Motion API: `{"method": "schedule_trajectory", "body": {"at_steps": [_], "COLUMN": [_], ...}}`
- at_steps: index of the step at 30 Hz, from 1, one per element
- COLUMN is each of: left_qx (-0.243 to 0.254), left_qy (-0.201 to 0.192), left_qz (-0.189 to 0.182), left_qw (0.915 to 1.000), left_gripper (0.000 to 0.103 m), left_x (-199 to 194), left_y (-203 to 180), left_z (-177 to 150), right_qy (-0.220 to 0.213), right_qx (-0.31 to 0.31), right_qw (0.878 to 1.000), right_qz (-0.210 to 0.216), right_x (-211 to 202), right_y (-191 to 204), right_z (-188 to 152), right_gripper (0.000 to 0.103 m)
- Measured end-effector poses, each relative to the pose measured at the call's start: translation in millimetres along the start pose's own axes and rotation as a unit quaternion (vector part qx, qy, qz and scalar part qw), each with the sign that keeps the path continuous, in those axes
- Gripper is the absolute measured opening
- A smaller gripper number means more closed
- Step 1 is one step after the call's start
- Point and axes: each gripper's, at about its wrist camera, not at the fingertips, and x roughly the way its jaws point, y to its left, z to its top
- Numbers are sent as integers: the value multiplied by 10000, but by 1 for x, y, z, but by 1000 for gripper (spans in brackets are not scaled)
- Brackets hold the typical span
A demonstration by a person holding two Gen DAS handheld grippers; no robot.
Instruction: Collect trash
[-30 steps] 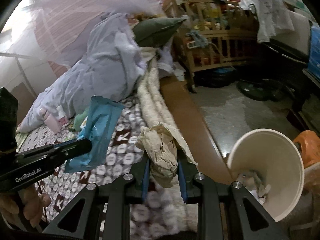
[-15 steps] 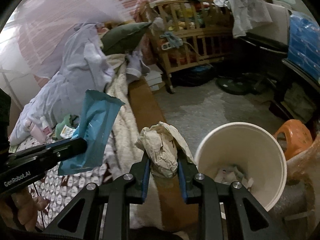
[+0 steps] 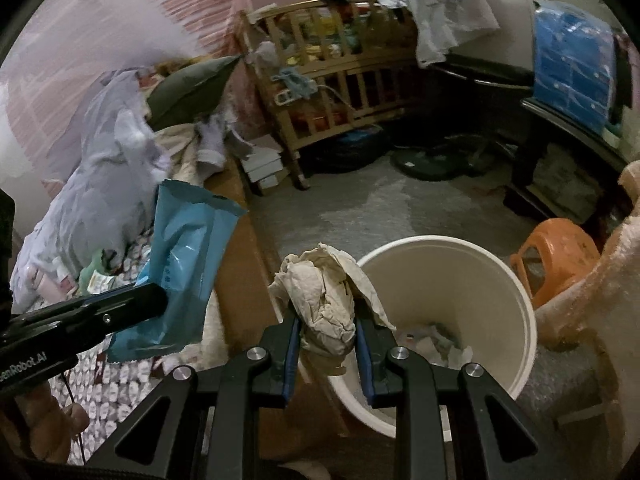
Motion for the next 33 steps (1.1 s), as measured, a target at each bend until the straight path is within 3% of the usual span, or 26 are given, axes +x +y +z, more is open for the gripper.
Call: {"method": "schedule_trajectory", "body": {"at_steps": [13,24,27,29,31,33], "left_qx": [142,211,115,84,64,-1], "left_qy": [262,424,406,450,482,505], "left_qz": [-335,-611,-701,-712,-683,-675], "left_qw": [9990,9970,9966,9964,9965,9964], "left_gripper": [10,10,12,15,33,39], "left_x": [46,75,78,81,82,82], "left_y": [-33,-42,-40,-37,-34,-31], "left_z": [16,22,22,22,21,19], "right_qy": [115,227,224,180,181,217], "right_qx": [523,754,792,863,896,913], "right_qw": [9980,9947,9938,9933,9929,9927], "right_qz": [-343,-657,-753,-742,-760,-760], "right_x": [8,21,22,21,22,23], "right_y": [-53,-74,-78,-80,-81,-81], "right_z": [-4,-7,-6,-7,-8,-9], "right_gripper": [24,24,39,41,41,41]}}
